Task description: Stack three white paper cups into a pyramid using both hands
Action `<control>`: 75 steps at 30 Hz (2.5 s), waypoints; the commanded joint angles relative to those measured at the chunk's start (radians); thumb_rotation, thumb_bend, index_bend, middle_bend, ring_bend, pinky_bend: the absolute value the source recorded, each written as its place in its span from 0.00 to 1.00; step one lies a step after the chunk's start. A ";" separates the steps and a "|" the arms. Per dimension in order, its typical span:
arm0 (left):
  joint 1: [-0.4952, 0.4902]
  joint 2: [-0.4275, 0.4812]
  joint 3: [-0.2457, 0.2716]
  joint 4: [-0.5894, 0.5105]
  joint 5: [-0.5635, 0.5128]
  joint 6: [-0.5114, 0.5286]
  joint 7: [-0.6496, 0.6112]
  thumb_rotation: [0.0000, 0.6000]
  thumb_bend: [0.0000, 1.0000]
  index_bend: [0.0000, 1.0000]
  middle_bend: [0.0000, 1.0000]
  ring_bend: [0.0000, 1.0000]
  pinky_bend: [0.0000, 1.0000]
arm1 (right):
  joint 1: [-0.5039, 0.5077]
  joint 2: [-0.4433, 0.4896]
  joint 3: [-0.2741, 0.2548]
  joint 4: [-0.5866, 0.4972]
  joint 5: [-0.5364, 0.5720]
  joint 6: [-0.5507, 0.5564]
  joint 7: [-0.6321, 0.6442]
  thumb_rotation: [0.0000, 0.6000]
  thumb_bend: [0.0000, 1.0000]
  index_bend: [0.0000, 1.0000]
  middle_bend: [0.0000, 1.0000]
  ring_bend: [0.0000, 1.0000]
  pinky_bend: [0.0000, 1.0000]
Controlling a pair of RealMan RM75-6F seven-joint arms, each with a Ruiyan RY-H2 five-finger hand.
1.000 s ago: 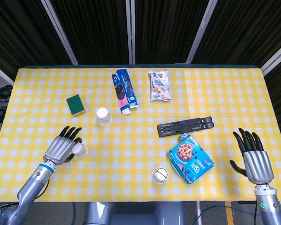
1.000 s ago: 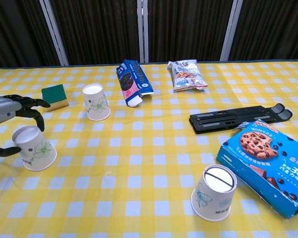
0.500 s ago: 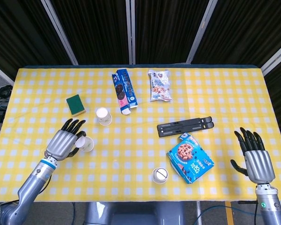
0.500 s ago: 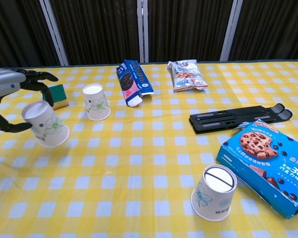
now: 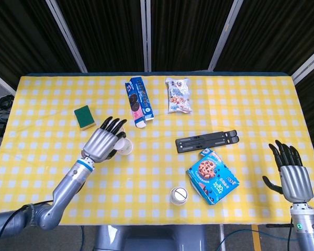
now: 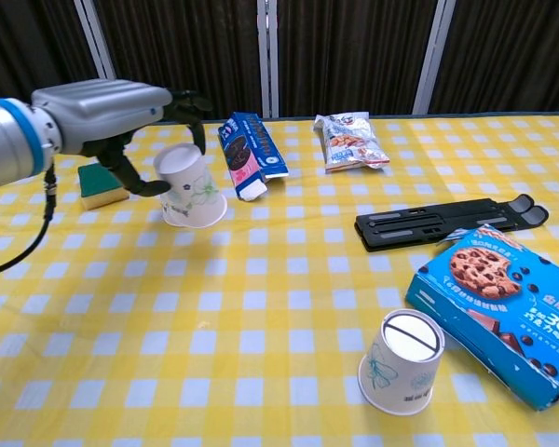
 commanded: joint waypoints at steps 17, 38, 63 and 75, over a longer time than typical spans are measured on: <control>-0.289 -0.227 -0.073 0.374 -0.317 -0.099 0.150 1.00 0.41 0.40 0.00 0.00 0.00 | 0.004 0.007 0.011 0.022 0.024 -0.017 0.040 1.00 0.13 0.04 0.00 0.00 0.00; -0.336 -0.226 -0.006 0.436 -0.454 -0.111 0.153 1.00 0.26 0.04 0.00 0.00 0.00 | 0.004 0.006 0.011 0.018 0.018 -0.011 0.039 1.00 0.13 0.04 0.00 0.00 0.00; 0.161 0.137 0.269 -0.042 0.166 0.461 -0.260 1.00 0.23 0.00 0.00 0.00 0.00 | 0.003 -0.007 -0.005 0.011 -0.010 0.002 -0.006 1.00 0.13 0.04 0.00 0.00 0.00; 0.404 0.197 0.429 0.066 0.420 0.721 -0.488 1.00 0.23 0.00 0.00 0.00 0.00 | 0.039 0.035 -0.088 -0.020 -0.150 -0.053 0.075 1.00 0.13 0.09 0.00 0.00 0.00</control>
